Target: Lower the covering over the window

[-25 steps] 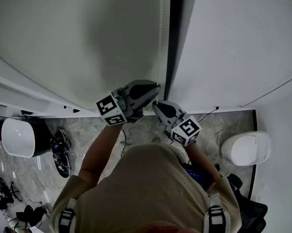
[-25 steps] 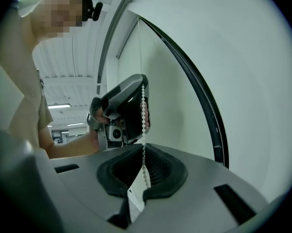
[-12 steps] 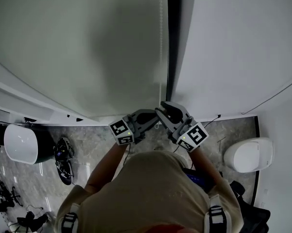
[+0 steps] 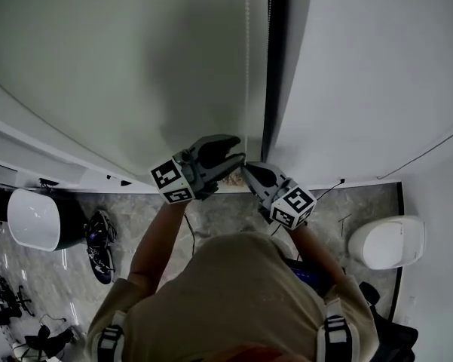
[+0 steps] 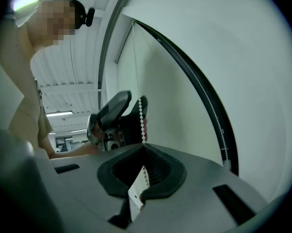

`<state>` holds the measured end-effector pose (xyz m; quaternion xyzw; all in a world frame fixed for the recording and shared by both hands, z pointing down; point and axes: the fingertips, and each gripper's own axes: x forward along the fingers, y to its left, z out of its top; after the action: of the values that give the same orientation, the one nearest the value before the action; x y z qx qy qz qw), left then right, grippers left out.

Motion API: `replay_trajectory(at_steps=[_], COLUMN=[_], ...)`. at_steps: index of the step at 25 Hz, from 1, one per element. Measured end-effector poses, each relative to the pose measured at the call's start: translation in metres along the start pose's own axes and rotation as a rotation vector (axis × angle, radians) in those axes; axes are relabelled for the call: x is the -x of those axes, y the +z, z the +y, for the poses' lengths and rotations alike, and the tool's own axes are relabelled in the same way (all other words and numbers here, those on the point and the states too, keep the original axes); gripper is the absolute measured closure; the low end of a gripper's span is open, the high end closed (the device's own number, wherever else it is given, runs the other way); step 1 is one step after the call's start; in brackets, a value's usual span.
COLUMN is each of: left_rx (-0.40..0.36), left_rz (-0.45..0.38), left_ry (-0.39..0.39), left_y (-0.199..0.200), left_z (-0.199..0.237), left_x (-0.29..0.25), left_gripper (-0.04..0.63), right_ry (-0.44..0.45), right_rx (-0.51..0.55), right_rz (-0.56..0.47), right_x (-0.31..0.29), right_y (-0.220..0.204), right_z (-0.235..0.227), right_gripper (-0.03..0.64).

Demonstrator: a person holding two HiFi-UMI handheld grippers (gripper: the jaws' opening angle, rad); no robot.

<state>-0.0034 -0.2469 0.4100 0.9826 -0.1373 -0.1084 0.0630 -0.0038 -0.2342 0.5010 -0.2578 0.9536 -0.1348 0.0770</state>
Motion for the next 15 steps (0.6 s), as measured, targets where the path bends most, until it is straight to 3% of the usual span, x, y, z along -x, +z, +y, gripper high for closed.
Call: replay_trajectory(at_steps=[2,3,5,8,9,10,11,15], left_rx=[-0.037,-0.043,-0.039,-0.056,-0.067,-0.068,-0.059,-0.005], left_rz=[-0.019,-0.032,-0.063,-0.073,-0.051,-0.025,-0.003,0.024], left_ry=[-0.021,-0.027,-0.03,0.018,0.04,0.058,0.068,0.084], left_y=[0.018,0.021,0.021,0.021,0.015,0.005,-0.006,-0.039], left_z=[-0.011,-0.017,-0.023,-0.02,-0.016,-0.011,-0.008,-0.009], left_x=[-0.012,-0.014,-0.014,-0.005,-0.001,0.002,0.006,0.02], left_gripper=[0.462,0.561,0.571,0.572,0.572,0.572,0.572,0.572], right_ry=[0.034,0.05,0.057,0.037,0.034,0.027,0.012,-0.005], right_rx=[-0.025,-0.043,-0.041,0.048,0.048,0.033,0.02,0.141], right_rz=[-0.006,-0.005,0.005,0.009,-0.011,-0.045,-0.08,-0.112], right_x=[-0.003,-0.004,-0.003,0.006,0.01,0.015,0.019,0.024], right_y=[-0.001,-0.004,-0.006,-0.001,0.003,0.01,0.019,0.045], right_z=[0.017,0.024,0.028,0.027,0.024,0.019,0.013,0.018], right_gripper=[0.607,0.607,0.607,0.606,0.561,0.471,0.444,0.444])
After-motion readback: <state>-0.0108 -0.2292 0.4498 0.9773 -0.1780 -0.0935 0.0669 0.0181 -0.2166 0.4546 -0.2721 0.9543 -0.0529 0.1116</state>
